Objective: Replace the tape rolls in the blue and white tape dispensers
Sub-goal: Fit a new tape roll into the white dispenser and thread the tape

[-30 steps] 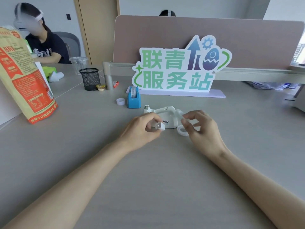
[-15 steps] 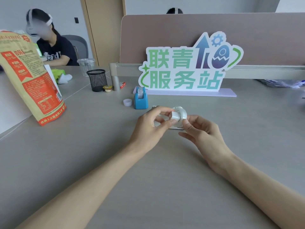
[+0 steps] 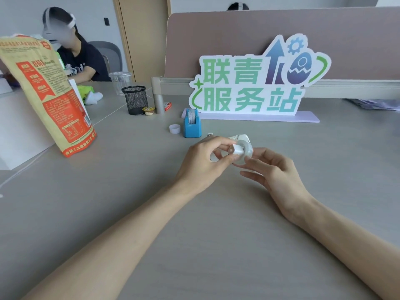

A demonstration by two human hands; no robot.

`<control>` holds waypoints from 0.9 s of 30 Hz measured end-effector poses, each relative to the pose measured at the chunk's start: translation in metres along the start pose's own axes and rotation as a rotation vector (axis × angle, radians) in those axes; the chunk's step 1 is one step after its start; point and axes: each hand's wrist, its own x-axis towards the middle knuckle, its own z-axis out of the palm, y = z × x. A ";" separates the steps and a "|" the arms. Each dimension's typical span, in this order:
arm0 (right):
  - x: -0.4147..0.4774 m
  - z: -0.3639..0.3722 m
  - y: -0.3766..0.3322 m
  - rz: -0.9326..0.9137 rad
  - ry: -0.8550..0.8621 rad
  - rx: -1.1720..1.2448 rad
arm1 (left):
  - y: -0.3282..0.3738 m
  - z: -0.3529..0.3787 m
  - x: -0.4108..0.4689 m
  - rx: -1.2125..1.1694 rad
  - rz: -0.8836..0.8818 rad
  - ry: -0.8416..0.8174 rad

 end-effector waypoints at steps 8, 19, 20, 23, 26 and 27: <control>-0.002 0.001 0.000 -0.050 -0.008 -0.057 | -0.007 0.001 0.000 0.100 0.040 -0.006; -0.003 0.002 0.001 -0.066 0.003 -0.067 | -0.003 0.000 -0.001 0.212 0.070 0.033; -0.003 0.003 0.001 -0.066 0.004 -0.064 | -0.004 0.001 -0.001 0.207 0.064 0.043; -0.003 0.003 0.001 -0.086 0.004 -0.079 | -0.003 0.002 -0.002 0.218 0.062 0.061; -0.004 0.004 0.000 -0.118 -0.011 -0.127 | -0.002 0.002 -0.003 0.241 0.072 0.076; -0.004 0.005 0.000 -0.125 -0.014 -0.136 | -0.002 0.002 -0.003 0.245 0.079 0.081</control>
